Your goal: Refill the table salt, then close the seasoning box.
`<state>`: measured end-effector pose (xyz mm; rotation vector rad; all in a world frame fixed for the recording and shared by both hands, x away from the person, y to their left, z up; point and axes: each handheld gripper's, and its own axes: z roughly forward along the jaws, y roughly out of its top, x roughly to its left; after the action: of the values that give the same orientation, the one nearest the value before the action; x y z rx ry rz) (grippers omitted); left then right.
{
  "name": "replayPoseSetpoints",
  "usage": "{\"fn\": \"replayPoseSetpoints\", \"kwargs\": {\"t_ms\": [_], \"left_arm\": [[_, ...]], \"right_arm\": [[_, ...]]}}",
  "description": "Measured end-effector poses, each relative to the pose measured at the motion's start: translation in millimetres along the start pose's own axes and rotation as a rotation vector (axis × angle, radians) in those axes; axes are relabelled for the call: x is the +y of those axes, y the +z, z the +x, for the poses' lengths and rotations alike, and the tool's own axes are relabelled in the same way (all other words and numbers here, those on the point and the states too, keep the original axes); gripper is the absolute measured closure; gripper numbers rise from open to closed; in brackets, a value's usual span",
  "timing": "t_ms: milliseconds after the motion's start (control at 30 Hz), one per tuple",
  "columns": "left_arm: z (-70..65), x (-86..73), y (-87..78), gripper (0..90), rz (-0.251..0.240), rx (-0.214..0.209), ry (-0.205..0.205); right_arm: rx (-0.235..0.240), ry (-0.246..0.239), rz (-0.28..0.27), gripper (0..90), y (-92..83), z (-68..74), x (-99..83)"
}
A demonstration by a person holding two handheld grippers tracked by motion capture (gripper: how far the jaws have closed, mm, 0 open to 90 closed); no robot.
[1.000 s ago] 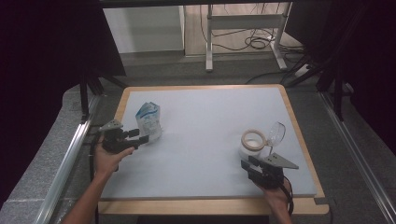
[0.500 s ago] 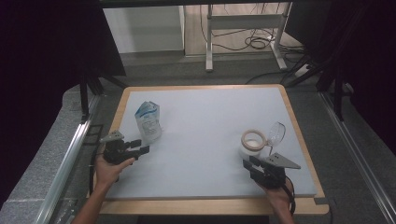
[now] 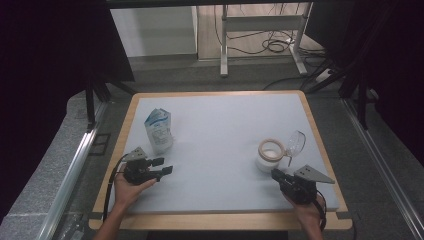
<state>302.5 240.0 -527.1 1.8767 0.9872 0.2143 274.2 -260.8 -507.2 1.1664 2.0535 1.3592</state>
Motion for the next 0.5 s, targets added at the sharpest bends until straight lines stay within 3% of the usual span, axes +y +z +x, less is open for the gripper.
{"fn": "replayPoseSetpoints", "kwargs": {"t_ms": [167, 500], "left_arm": [[-3.6, -1.2, 5.5, 42.0, 0.004, -0.009, 0.006], [-6.1, -0.9, 13.9, 41.9, 0.024, -0.026, 0.004]], "right_arm": [[-0.018, 0.001, -0.022, 89.4, -14.0, -5.9, 1.5], [-0.073, 0.051, -0.072, 89.7, -35.9, -22.8, 3.4]]}}
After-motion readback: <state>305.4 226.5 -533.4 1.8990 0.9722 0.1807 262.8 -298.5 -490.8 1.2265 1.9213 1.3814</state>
